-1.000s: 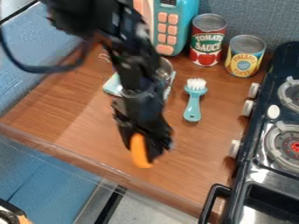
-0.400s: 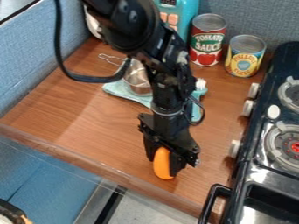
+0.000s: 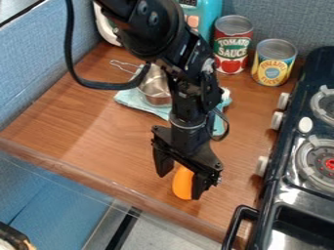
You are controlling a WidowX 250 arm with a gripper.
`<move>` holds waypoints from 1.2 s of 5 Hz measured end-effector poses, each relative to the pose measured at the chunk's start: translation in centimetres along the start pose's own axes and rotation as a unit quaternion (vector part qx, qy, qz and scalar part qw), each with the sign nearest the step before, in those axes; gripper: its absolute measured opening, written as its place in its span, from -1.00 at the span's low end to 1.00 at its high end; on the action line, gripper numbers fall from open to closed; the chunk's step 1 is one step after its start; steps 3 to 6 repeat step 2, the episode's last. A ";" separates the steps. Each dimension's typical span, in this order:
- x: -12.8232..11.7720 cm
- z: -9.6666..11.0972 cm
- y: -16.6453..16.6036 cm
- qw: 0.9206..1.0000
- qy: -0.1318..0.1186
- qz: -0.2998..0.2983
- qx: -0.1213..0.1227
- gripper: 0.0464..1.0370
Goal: Pick up the egg and put it on the lower right of the counter
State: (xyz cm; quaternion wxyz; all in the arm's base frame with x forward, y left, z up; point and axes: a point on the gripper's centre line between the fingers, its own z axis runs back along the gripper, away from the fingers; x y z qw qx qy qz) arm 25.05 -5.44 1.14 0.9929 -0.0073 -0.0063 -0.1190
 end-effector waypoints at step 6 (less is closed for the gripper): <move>-0.2 7.3 1.5 0.996 -0.077 0.046 -0.028 0.93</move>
